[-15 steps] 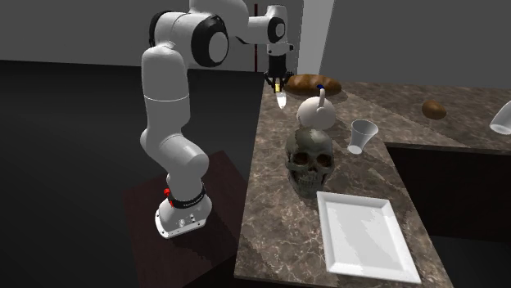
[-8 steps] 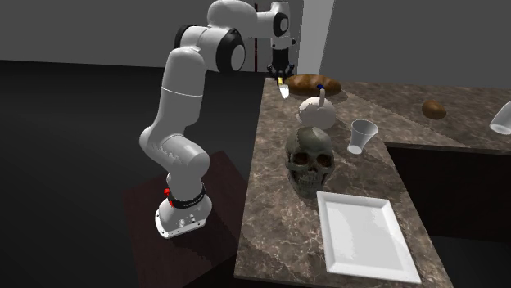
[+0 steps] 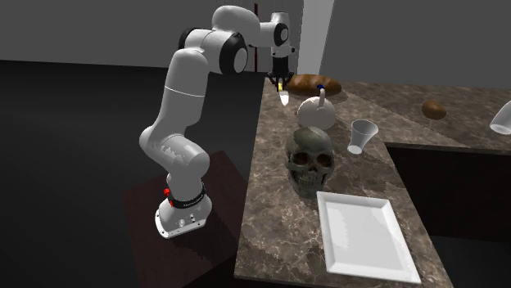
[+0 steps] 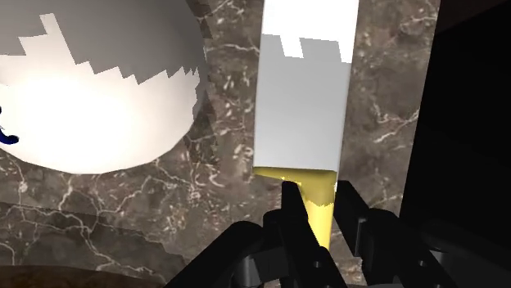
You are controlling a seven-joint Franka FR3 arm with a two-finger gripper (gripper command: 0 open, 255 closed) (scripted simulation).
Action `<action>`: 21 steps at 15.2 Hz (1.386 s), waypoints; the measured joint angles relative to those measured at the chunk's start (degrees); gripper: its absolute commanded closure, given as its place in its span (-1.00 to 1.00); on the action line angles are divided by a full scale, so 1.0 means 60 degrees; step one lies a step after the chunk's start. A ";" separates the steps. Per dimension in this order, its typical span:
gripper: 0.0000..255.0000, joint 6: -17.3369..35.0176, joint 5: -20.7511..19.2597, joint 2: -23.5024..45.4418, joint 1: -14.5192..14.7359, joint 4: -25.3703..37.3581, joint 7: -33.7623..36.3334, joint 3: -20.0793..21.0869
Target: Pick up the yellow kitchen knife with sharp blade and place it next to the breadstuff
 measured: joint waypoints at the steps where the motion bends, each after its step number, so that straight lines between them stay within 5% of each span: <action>1: 1.00 0.0114 -0.0006 0.0046 -0.0002 -0.0071 0.0017 -0.0002; 21: 1.00 0.1984 -0.0168 0.0796 -0.0016 -0.1210 0.0333 -0.0065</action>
